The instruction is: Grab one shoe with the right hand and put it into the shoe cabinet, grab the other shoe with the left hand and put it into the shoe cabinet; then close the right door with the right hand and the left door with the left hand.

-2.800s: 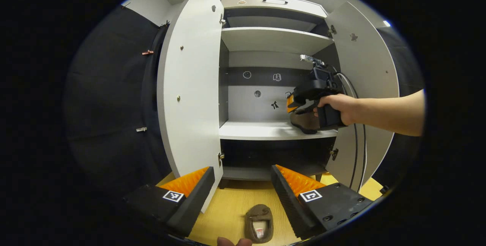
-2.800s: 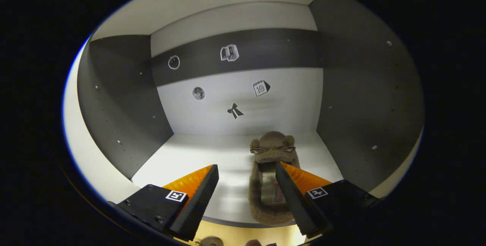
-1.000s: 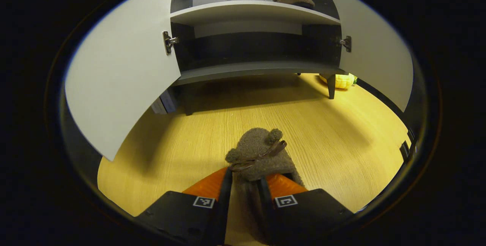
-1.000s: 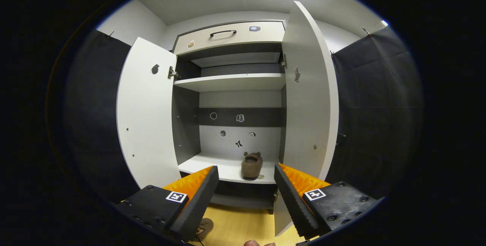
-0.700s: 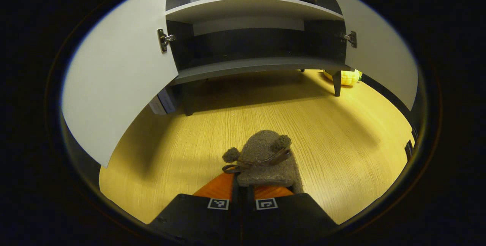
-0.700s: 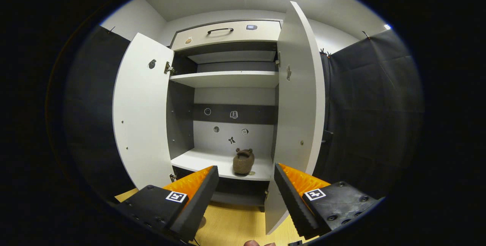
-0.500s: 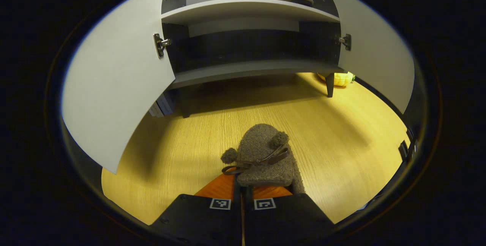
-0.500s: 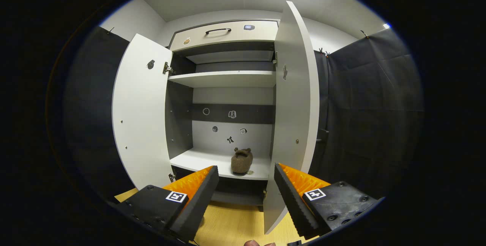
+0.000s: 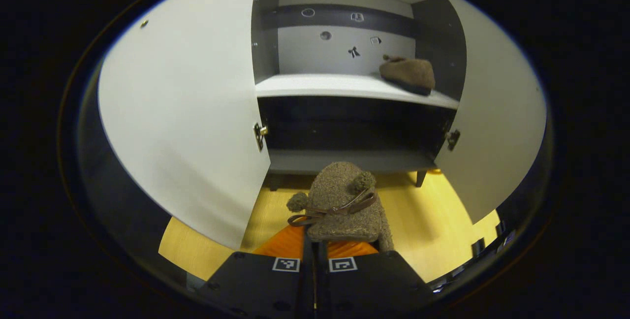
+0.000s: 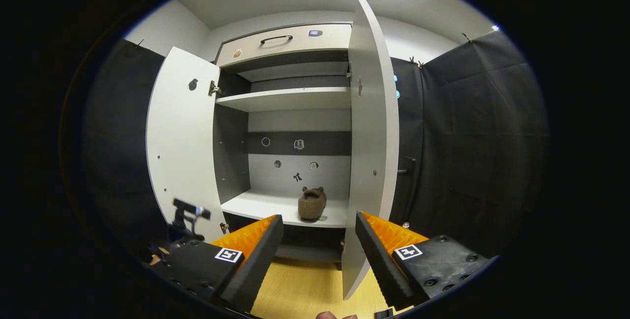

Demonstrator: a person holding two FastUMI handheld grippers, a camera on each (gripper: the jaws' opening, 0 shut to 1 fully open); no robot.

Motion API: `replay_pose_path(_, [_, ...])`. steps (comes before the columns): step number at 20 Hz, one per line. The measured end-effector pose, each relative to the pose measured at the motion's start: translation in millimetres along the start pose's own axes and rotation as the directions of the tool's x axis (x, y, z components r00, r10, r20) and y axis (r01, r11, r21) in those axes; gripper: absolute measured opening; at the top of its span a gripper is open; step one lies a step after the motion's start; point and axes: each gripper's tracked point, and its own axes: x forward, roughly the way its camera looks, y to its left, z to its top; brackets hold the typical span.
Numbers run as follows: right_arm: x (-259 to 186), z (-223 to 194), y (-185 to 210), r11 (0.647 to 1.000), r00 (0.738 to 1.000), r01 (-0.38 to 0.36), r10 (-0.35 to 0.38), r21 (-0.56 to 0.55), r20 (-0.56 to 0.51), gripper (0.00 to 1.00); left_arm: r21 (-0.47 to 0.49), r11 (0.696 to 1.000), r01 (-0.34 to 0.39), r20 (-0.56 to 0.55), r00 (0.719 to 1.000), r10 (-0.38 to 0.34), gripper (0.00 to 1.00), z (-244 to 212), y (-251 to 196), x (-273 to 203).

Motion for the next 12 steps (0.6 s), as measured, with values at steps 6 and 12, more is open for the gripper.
replay_pose_path(6, [-6, -10, -10, 0.999, 1.000, 0.002, -0.001, 0.037, -0.027, 0.96, 0.022, 0.999, 0.033, 0.136, 0.990, -0.035, 0.07, 131, -20, -29])
replay_pose_path(12, [-17, -22, -40, 0.998, 0.998, 0.052, -0.050, 0.024, -0.048, 1.00, 0.055, 0.998, 0.018, 0.226, 0.974, -0.030, 0.07, 219, -31, -10])
